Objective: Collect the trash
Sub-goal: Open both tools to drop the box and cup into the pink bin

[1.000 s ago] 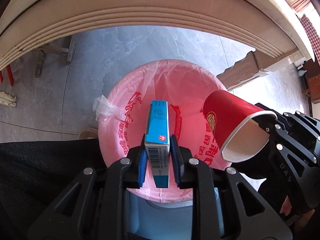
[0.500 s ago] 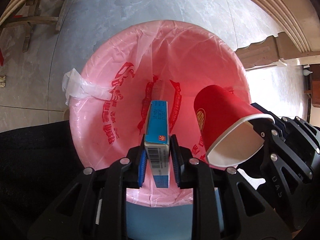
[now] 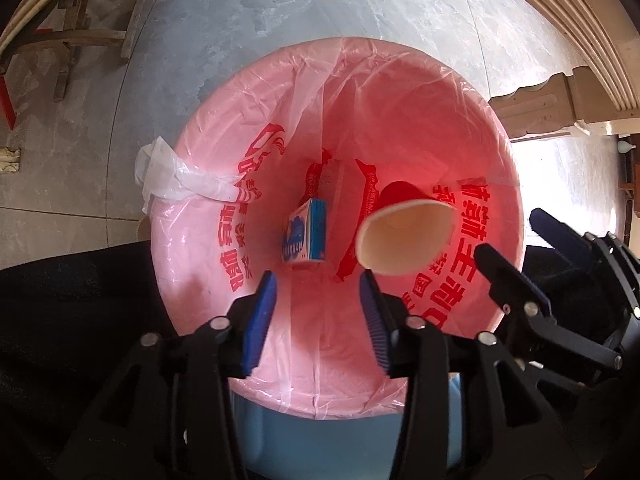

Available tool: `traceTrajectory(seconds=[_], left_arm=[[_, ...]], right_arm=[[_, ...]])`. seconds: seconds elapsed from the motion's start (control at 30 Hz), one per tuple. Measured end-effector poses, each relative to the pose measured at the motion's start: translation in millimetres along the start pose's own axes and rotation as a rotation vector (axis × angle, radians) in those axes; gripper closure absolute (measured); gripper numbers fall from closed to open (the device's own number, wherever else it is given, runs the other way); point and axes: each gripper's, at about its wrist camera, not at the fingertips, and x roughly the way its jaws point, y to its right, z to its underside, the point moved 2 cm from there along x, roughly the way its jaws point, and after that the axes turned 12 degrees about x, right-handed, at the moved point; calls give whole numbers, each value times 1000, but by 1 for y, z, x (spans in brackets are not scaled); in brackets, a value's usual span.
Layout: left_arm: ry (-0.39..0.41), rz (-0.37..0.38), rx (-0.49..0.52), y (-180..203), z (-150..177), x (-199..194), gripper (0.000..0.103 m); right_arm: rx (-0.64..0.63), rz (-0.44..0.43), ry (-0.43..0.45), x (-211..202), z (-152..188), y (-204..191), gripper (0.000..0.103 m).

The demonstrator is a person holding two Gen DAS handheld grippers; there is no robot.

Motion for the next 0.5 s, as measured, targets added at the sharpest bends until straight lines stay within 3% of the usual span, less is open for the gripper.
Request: traceTrajectory(seconds=[0.17,0.5], left_arm=[[16,-23,10,1,0,-4,49],[38,-8,2,2,1,-11,47]], right_arm=[[20,-8,13,-4,-3,6,42],[45,-15,24,-9,-5,12,41]])
